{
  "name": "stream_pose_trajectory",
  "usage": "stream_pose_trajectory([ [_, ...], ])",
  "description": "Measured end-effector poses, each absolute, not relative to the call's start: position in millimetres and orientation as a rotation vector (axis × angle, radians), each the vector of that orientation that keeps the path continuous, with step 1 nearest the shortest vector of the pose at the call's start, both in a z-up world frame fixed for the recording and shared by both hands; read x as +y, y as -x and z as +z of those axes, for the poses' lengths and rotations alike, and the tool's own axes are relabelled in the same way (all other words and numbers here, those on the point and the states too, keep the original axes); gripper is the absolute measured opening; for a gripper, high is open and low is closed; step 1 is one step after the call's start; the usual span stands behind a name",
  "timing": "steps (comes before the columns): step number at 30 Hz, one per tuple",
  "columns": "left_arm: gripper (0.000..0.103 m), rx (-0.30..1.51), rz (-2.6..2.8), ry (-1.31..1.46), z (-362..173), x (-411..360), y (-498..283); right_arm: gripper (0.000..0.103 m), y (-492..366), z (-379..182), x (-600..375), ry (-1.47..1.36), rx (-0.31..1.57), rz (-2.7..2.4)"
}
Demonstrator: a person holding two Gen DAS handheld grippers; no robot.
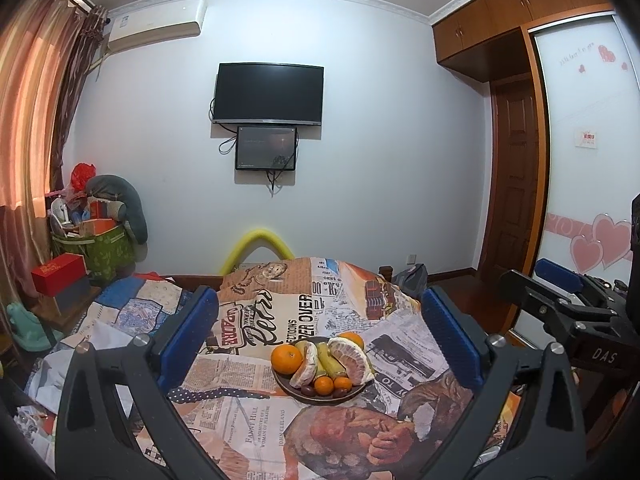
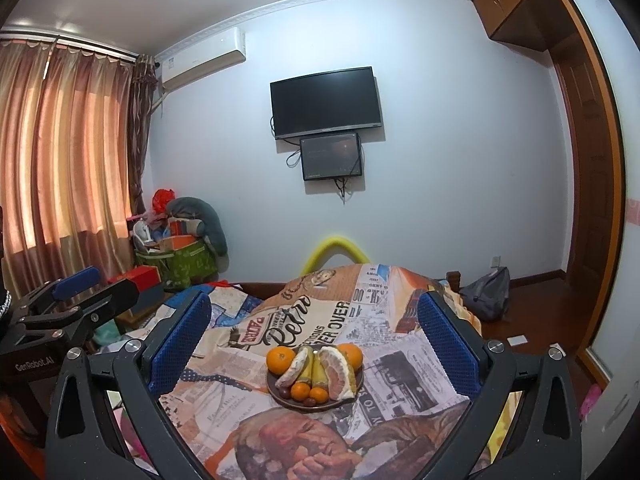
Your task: Organize fruits
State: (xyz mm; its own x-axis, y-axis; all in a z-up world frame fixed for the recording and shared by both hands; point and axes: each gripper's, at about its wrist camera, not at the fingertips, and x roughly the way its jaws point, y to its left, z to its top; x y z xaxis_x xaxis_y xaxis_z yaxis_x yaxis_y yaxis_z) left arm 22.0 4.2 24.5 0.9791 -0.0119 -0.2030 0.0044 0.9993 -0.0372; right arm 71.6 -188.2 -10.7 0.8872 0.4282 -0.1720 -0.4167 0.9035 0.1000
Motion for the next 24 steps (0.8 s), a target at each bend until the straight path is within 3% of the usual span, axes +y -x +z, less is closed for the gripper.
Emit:
stream_pose_trajectory([
  [24,0.103,0.211,-0.018,0.040,24.7,2.6,-22.8,0.103,-66.1,-8.8,-186.4,-0.039,0.194,0.448],
])
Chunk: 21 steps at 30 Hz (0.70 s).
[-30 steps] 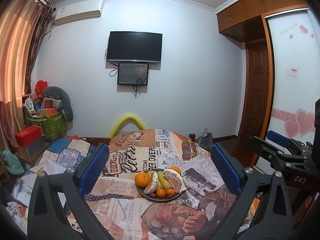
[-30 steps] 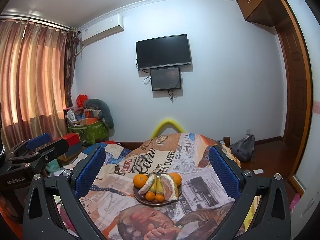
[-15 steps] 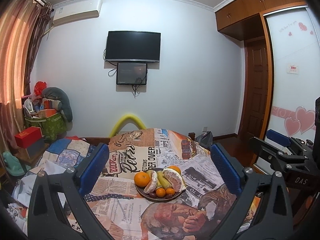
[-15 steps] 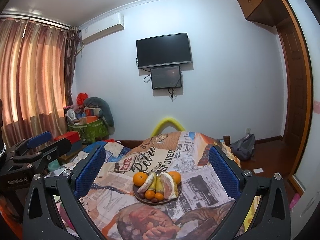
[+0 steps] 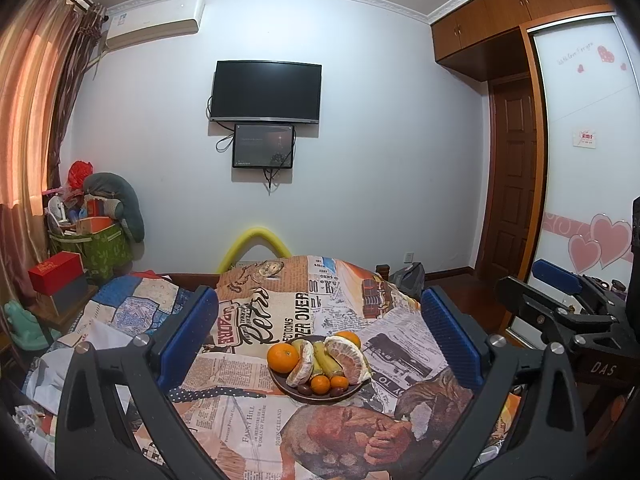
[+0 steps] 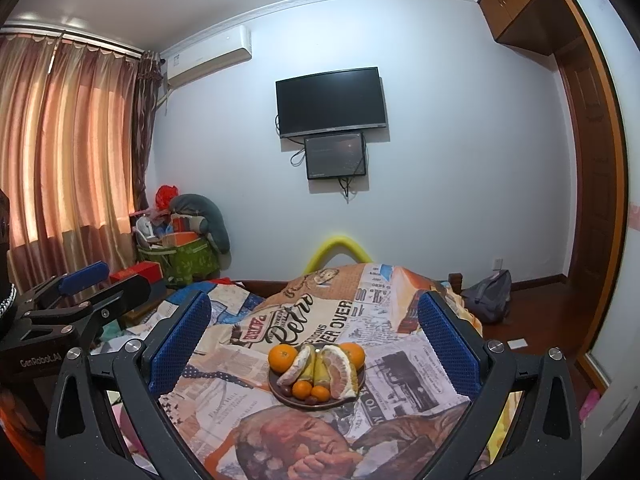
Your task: Organize fruits
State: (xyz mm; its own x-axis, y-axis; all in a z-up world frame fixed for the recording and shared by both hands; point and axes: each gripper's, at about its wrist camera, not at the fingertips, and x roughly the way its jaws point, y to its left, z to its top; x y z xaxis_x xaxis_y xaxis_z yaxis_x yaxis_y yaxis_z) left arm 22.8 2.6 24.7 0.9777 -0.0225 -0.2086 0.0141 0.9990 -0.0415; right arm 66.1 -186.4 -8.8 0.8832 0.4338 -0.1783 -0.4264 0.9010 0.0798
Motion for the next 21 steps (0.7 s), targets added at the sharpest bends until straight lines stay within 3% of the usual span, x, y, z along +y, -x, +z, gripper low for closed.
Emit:
stream_pose_trajectory([
  [21,0.103,0.237,-0.045,0.052,20.3,4.0,-29.3,0.103,-69.6,-8.0,-186.8,-0.032,0.201,0.443],
])
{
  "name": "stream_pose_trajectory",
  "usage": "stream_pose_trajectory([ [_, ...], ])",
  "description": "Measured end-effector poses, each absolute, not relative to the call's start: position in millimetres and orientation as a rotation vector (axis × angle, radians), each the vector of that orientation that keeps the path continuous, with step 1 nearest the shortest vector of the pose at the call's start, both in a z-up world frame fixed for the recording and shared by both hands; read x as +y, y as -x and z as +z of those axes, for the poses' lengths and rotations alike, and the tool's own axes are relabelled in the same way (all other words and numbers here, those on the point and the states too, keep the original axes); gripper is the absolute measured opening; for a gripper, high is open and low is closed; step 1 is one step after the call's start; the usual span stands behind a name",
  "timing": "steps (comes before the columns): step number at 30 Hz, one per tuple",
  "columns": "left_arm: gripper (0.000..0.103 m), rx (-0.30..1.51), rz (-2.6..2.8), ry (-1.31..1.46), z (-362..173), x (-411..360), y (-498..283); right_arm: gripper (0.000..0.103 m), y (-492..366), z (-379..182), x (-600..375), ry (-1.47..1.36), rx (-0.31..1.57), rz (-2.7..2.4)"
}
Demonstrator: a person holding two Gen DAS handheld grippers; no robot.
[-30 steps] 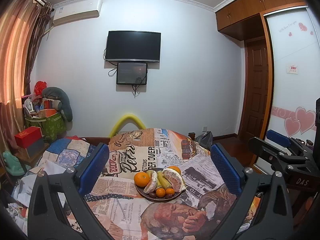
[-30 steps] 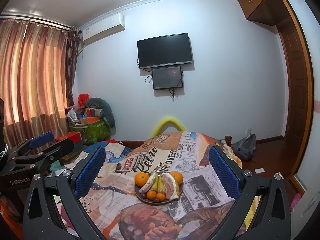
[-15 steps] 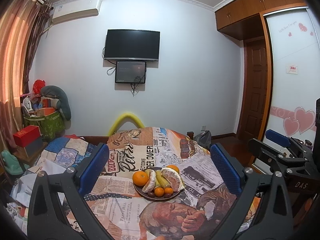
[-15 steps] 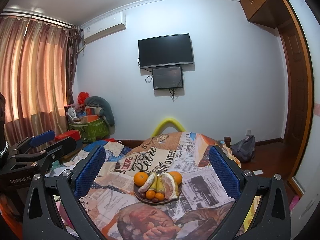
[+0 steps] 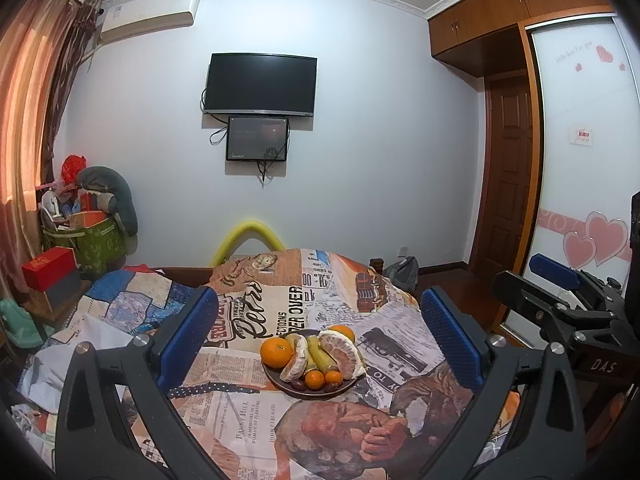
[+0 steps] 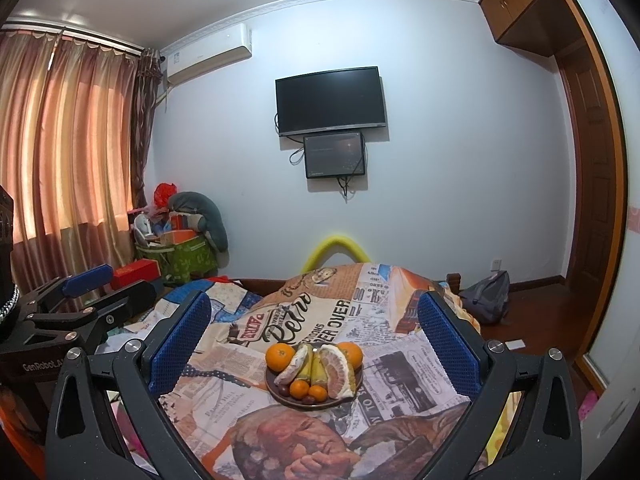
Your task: Organize fruits
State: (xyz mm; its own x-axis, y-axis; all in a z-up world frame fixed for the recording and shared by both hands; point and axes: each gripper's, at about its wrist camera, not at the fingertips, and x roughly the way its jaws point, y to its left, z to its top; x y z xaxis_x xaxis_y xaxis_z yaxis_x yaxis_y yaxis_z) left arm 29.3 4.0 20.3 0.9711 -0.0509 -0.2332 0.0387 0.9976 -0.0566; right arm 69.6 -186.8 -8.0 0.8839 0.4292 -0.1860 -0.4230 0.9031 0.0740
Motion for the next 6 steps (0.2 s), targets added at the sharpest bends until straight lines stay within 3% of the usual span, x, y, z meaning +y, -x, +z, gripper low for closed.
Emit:
stream_pose_trajectory([
  [6,0.103,0.249,-0.050,0.066,18.9,7.2,-32.9,0.103,-74.6,-10.8,-186.9,-0.035,0.209,0.434],
])
